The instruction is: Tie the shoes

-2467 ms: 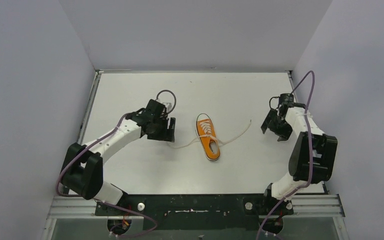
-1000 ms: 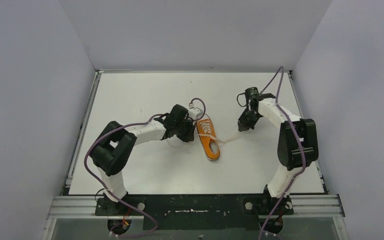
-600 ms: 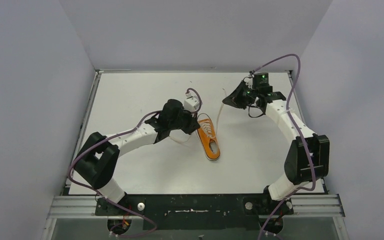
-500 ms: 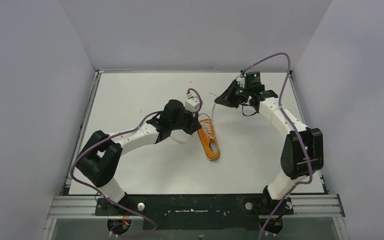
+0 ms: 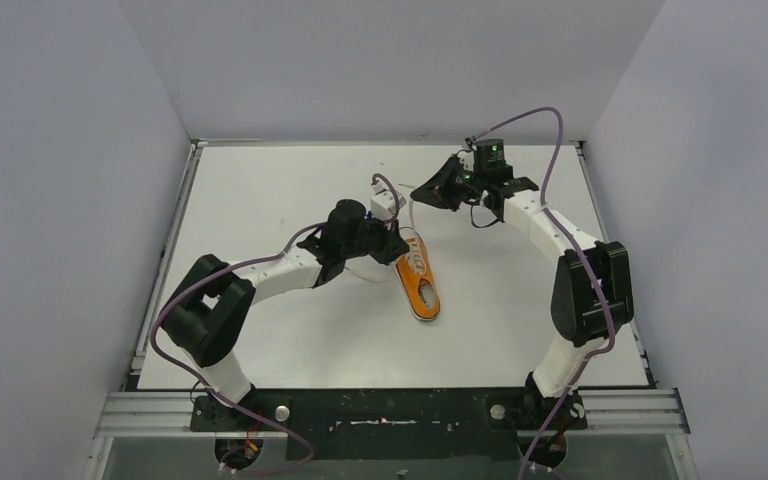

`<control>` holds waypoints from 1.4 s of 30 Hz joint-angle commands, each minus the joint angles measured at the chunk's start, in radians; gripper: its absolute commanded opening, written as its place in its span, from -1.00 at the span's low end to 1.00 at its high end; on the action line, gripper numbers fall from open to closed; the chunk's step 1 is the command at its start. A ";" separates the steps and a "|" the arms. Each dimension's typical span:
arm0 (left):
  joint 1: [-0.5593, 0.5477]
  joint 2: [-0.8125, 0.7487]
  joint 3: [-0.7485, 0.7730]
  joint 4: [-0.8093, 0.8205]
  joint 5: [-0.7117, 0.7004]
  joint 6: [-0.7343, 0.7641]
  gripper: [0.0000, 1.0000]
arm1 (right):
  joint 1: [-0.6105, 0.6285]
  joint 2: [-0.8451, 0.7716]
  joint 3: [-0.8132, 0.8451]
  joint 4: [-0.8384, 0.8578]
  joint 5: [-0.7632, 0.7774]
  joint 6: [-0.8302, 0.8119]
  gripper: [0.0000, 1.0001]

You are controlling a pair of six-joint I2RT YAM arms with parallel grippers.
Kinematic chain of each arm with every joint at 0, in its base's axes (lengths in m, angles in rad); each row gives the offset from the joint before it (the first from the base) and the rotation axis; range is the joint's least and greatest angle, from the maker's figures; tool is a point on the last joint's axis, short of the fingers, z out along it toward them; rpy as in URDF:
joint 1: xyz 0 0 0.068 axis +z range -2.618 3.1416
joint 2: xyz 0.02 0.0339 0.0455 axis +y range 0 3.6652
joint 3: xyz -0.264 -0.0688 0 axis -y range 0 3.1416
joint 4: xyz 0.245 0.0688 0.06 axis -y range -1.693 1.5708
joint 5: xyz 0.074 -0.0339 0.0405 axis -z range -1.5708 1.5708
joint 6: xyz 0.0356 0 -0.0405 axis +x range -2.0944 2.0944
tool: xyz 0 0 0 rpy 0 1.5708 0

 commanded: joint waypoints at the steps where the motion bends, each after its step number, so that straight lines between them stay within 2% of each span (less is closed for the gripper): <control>1: 0.008 0.002 0.010 0.099 0.041 -0.037 -1.00 | 0.007 -0.059 0.022 0.061 0.004 0.029 -1.00; 9: 0.014 -0.036 -0.028 0.082 0.063 -0.010 -1.00 | 0.042 0.007 0.090 0.009 0.011 -0.018 -1.00; 19: 0.010 -0.028 0.000 0.081 0.091 -0.005 -1.00 | -0.040 -0.104 -0.011 -0.050 0.033 -0.076 -1.00; 23: 0.004 -0.010 0.016 0.091 0.112 0.005 -1.00 | -0.043 -0.037 0.046 -0.030 -0.099 -0.190 -1.00; 29: 0.004 -0.021 -0.034 0.150 0.114 0.056 -1.00 | 0.017 0.099 0.083 0.212 -0.339 -0.251 -1.00; 32: 0.005 -0.040 -0.084 0.207 0.147 0.116 -1.00 | 0.072 0.191 0.138 0.259 -0.423 -0.264 -1.00; 39: 0.005 -0.053 -0.143 0.253 0.213 0.221 -1.00 | 0.204 0.323 0.190 0.184 -0.468 -0.305 -1.00; 42: 0.006 -0.044 -0.163 0.283 0.238 0.267 -1.00 | 0.245 0.347 0.203 0.017 -0.458 -0.417 -1.00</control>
